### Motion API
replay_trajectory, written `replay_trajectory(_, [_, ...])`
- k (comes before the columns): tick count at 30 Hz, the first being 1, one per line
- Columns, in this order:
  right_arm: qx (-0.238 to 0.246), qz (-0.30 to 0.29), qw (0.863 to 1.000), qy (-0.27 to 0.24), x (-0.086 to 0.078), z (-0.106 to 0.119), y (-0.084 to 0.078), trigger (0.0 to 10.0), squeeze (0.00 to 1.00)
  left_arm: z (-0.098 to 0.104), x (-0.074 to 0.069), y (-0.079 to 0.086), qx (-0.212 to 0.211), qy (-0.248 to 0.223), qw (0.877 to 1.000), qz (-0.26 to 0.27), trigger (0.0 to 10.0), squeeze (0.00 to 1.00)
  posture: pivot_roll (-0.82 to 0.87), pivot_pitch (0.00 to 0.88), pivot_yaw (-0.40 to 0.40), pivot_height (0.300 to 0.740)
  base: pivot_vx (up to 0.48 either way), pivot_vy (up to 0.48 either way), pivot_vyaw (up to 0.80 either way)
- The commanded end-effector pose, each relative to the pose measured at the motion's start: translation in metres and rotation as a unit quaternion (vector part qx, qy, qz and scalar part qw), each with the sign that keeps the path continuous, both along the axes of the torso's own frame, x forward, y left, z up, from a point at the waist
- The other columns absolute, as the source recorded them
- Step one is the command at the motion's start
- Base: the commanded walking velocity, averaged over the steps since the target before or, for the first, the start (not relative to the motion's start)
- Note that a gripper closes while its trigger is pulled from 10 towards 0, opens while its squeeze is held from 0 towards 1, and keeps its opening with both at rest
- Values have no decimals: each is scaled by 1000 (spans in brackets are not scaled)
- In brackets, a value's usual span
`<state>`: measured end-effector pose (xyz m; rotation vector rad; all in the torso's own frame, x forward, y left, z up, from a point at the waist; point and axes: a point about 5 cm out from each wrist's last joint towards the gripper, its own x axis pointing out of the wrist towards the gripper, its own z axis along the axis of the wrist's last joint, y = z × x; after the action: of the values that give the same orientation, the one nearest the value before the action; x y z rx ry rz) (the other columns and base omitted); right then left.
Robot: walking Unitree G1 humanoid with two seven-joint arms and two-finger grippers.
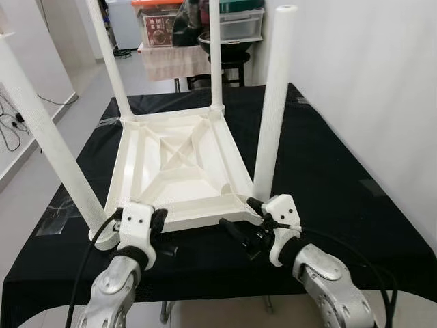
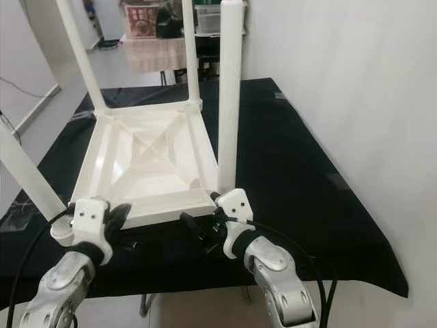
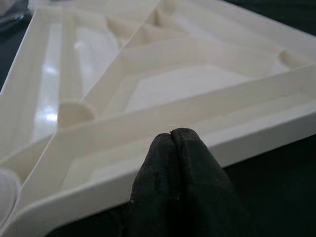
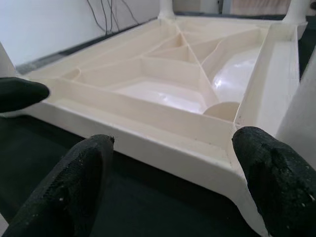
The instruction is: Building children table
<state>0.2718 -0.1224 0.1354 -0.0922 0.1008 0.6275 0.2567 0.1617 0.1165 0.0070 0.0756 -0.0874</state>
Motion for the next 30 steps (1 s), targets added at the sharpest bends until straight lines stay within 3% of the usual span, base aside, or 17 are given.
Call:
replay_trajectory(1, [-2, 7, 1000, 14, -1, -4, 4, 10000, 0, 0, -2, 6, 0, 7, 1000, 14, 10000, 0, -32, 50, 1, 740, 0, 450, 0])
replay_trajectory(13, [-27, -22, 999, 9, 4, -5, -1, 10000, 0, 1, 0, 12, 7, 10, 1000, 21, 10000, 0, -50, 58, 2, 740, 0, 450, 0])
replay_trajectory(18, [-53, -5, 999, 1, 5, -6, 4, 10000, 0, 6, -2, 2, 15, -4, 1000, -19, 10000, 0, -50, 57, 4, 740, 0, 0, 0])
replay_trajectory(22, [-61, -1, 998, -2, 7, -6, 5, 10000, 0, 7, -3, 0, 22, -5, 1000, -22, 10000, 0, -48, 56, 0, 740, 0, 0, 0])
replay_trajectory(30, [-66, 1, 998, -6, 11, -5, 8, 10000, 0, 11, 1, 12, 40, -18, 999, 4, 10000, 0, -42, 60, -8, 740, 0, 0, 0])
